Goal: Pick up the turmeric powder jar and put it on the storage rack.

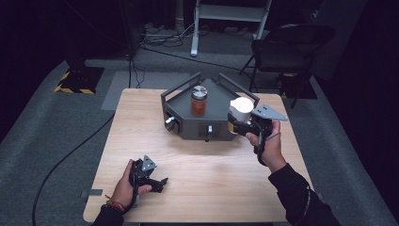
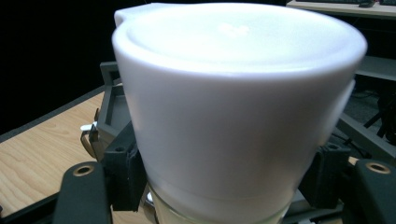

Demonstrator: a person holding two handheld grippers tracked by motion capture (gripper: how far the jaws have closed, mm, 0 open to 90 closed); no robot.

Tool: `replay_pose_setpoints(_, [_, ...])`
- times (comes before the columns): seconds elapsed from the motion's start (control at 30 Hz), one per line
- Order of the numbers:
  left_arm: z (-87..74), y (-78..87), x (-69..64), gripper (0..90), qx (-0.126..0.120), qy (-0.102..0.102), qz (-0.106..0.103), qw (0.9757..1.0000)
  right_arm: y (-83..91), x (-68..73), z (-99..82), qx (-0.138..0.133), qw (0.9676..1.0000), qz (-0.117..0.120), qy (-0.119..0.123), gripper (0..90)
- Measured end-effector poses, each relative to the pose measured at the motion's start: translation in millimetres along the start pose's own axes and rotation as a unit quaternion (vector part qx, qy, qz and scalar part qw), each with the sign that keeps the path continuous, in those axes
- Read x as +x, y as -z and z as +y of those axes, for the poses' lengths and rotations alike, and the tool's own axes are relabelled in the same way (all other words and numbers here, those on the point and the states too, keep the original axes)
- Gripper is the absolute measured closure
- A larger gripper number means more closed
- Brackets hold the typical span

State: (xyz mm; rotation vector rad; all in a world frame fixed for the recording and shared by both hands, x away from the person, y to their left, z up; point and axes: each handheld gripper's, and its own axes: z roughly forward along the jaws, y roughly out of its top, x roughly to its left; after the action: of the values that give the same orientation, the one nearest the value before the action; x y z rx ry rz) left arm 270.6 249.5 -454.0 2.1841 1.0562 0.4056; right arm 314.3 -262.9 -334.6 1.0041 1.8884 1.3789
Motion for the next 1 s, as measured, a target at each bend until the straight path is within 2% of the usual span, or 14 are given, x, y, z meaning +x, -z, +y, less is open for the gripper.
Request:
replay_pose_setpoints(0.7, [0.0, 0.0, -0.1, 0.4, 0.0, 0.0, 0.0, 1.0, -38.0, -7.0, 22.4, -0.003, 0.9997, -0.023, 0.002, 30.1])
replay_pose_setpoints(1.0, [0.0, 0.1, -0.3, 0.4, 0.0, 0.001, 0.0, 1.0, -59.9, -11.8, 23.6, -0.009, 0.9998, -0.02, 0.001, 30.1])
